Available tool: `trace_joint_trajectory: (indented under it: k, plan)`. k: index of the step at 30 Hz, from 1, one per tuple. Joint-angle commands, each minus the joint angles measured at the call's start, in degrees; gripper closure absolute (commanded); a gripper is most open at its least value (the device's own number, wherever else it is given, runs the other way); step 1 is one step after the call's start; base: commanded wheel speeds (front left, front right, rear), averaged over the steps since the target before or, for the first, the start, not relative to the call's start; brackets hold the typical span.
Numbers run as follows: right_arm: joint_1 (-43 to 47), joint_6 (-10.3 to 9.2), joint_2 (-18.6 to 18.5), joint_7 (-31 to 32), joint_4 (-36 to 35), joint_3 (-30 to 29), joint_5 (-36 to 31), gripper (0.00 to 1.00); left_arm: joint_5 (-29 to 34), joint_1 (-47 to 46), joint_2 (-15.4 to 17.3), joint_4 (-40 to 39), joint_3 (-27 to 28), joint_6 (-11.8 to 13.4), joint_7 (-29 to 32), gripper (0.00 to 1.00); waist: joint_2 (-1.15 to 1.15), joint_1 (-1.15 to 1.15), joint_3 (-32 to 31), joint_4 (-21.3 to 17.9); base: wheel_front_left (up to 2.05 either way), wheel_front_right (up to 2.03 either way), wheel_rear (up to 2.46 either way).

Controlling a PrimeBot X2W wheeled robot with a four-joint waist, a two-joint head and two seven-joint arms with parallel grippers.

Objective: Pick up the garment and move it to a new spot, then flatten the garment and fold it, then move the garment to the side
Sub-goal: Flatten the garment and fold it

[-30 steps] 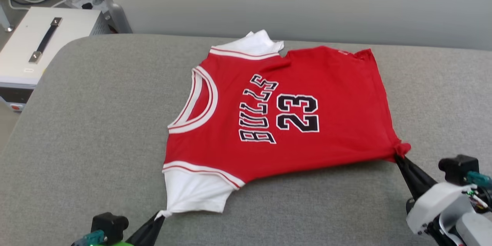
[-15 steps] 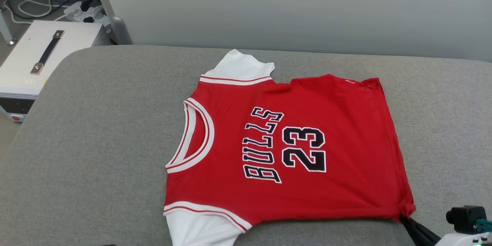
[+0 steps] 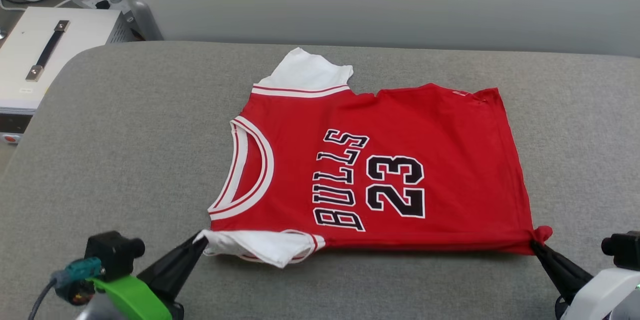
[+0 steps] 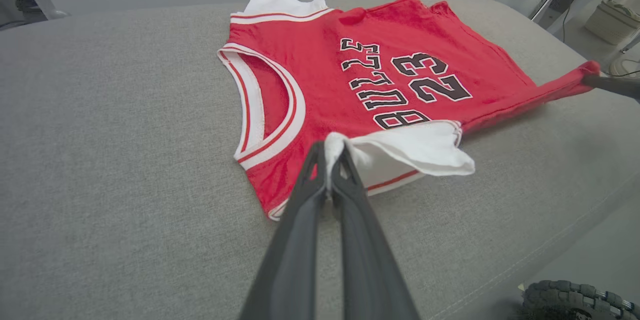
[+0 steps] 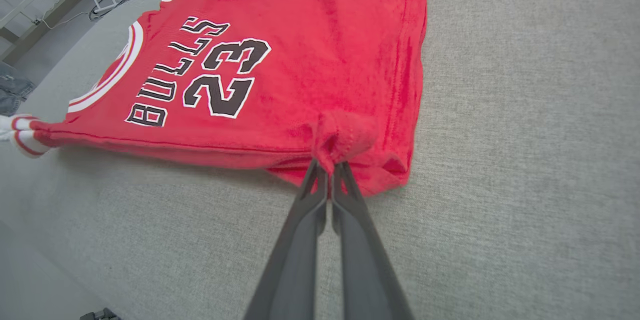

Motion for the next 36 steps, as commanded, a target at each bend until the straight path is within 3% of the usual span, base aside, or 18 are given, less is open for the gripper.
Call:
trace_joint_trajectory:
  k: [1, 7, 14, 27, 28, 29, 31, 36]
  plan:
    - [-1.14, -0.44, 0.29, 0.78, -0.84, -0.69, -0.92, 1.0, 0.53, -2.56, -0.11, -0.26, 0.08, -0.09, 0.58, 1.0, 0.0, 0.0, 1.25, -0.27, 0.0, 0.0, 0.0]
    - [-6.85, -0.44, 1.65, 5.85, -2.43, -2.08, -3.6, 1.0, 0.65, -12.28, -1.49, 2.4, -1.18, -0.12, 4.56, 1.0, 0.0, 0.0, 5.26, -1.27, 0.0, 0.0, 0.0]
    - [-16.73, -0.44, 3.46, 11.34, 1.76, -1.28, -7.47, 1.0, 0.12, -24.38, -1.91, 10.35, -5.12, -0.15, 7.62, 1.0, 0.0, 0.0, 11.5, -2.86, 0.0, 0.0, 0.0]
    - [-24.14, -0.44, 4.45, 11.9, 9.18, 2.05, -8.72, 1.0, -0.08, -34.93, -4.16, 25.51, -13.28, -0.16, 5.72, 1.0, 0.0, 0.0, 13.74, -3.51, 0.0, 0.0, 0.0]
    - [-24.47, -0.44, 4.4, 11.68, 9.88, 2.25, -8.95, 0.76, -0.01, -35.36, -4.5, 27.02, -13.92, -0.16, 5.57, 0.57, 0.0, 0.0, 13.66, -3.5, 0.0, 0.0, 0.0]
    - [-24.79, -0.44, 4.45, 11.3, 10.7, 2.3, -9.26, 0.0, -0.05, -35.74, -4.98, 28.55, -14.42, -0.16, 5.35, 0.0, 0.0, 0.0, 13.48, -3.46, 0.0, 0.0, 0.0]
    - [-25.26, -0.44, 4.65, 11.46, 13.4, 3.47, -9.44, 0.0, -4.21, -35.85, -8.0, 32.68, -14.49, -0.16, 3.52, 0.0, 0.0, 0.0, 11.86, -3.28, 0.0, 0.0, 0.0]
    - [-25.0, -0.44, 4.61, 9.8, 14.27, 4.15, -9.43, 0.0, -7.28, -35.1, -10.26, 36.03, -13.9, -0.16, -1.14, 0.0, 0.0, 0.0, 8.8, -3.04, 0.0, 0.0, 0.0]
